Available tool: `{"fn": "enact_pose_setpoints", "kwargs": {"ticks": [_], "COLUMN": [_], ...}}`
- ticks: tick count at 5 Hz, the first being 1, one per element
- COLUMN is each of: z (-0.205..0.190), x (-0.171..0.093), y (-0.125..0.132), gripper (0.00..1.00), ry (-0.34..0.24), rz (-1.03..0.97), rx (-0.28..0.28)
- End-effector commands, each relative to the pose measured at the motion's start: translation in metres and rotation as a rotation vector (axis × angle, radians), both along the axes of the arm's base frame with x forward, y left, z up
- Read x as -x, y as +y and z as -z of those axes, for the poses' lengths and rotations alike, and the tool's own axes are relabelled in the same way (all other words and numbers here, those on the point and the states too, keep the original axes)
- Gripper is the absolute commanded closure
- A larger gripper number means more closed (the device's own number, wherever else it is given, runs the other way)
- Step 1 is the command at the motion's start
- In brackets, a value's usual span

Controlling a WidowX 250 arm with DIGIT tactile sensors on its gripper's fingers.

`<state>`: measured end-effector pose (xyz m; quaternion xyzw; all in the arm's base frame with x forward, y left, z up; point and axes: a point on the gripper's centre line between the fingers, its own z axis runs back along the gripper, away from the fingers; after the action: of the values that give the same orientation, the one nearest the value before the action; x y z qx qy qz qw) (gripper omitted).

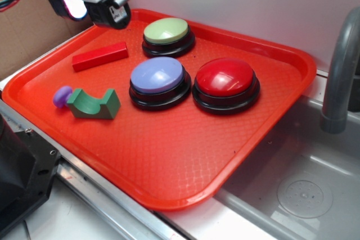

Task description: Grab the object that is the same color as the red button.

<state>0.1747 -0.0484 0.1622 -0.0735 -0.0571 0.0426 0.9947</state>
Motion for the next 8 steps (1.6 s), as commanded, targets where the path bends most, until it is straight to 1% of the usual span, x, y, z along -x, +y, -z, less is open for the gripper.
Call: {"fn": "enact_pose_setpoints", "kwargs": {"ticks": [1,2,3,4,5,6,7,8], "z": [0.0,0.013,0.026,0.043,0.064,0.085,0.101,0.106], "x": [0.0,-0.018,-0.038,-0.06,-0.081,-0.093,-0.088,-0.086], "y": [0.0,0.017,0.039,0.063,0.091,0.113,0.138,0.154], "gripper": [0.0,0.0,0.0,0.0,0.0,0.0,0.0,0.0], "ry": [0.0,-0.081,-0.113,-0.155,-0.197,-0.262,-0.288,-0.272], "rz": [0.0,0.121,0.217,0.281,0.367,0.458,0.455,0.476], "rx": [0.0,-0.008,-0.038,-0.026,-0.078,-0.073,-0.059,-0.084]}}
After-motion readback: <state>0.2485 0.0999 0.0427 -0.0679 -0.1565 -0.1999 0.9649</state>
